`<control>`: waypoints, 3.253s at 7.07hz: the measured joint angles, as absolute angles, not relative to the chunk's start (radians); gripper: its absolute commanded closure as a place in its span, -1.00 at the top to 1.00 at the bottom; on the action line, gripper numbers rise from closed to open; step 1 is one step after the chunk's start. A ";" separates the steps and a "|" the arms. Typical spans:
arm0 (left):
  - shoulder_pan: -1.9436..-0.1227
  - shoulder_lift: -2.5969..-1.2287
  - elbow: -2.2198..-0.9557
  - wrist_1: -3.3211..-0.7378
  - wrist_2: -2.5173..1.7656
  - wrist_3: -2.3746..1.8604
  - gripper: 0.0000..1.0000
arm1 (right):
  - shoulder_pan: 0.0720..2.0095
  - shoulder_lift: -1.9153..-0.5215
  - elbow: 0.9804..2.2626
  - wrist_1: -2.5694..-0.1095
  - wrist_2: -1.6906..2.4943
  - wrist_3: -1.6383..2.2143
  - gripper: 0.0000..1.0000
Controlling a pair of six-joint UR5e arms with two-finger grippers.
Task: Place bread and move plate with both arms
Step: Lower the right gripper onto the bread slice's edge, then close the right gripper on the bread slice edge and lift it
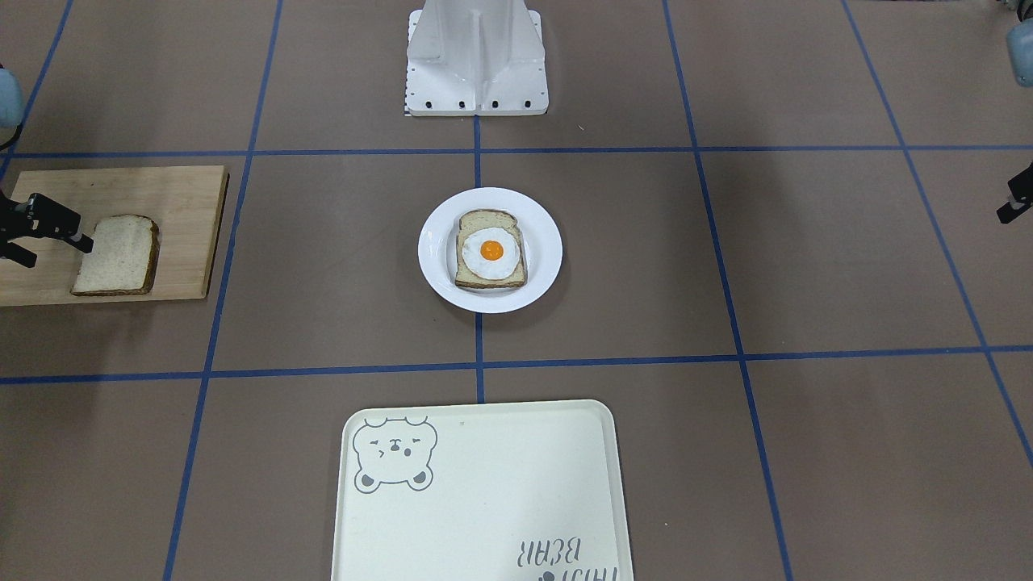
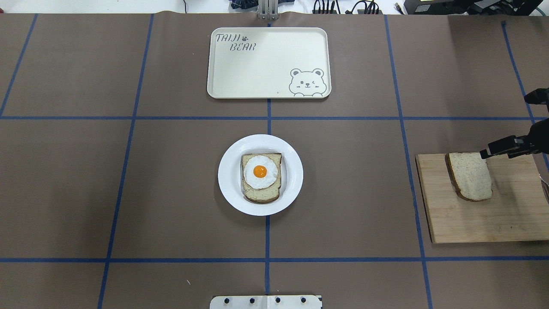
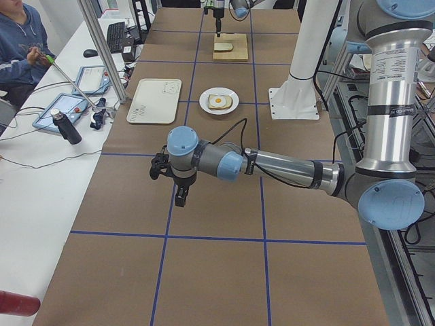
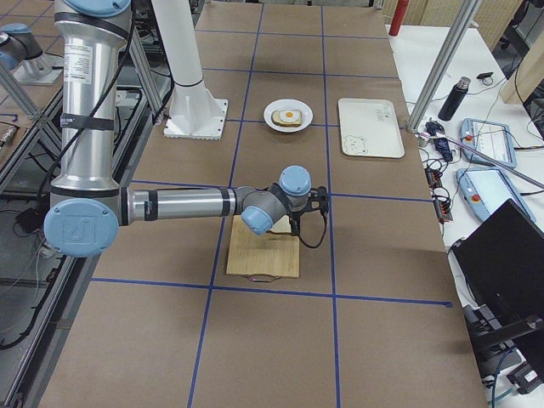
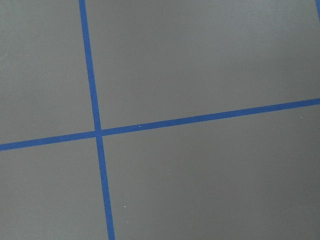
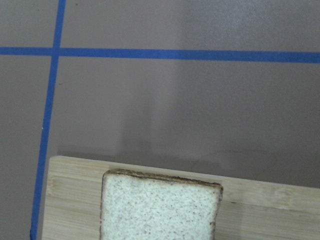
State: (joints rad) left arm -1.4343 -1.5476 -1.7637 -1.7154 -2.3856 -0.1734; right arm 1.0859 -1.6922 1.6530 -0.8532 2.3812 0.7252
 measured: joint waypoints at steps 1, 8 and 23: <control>-1.434 -1.548 -1.767 -1.716 -2.386 -0.181 0.96 | 1.061 -1.703 1.650 -0.844 2.357 0.754 0.92; -1.435 -1.553 -1.780 -1.715 -2.387 -0.193 0.96 | 0.999 -1.708 1.616 -0.823 2.297 0.833 0.58; -1.434 -1.573 -1.783 -1.718 -2.486 -0.277 0.96 | 1.064 -1.686 1.591 -0.823 2.496 0.824 0.03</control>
State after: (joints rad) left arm -1.4343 -1.5731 -1.7827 -1.7176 -2.4859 -0.2772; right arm 1.0638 -1.6861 1.5912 -0.8229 2.4963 0.8236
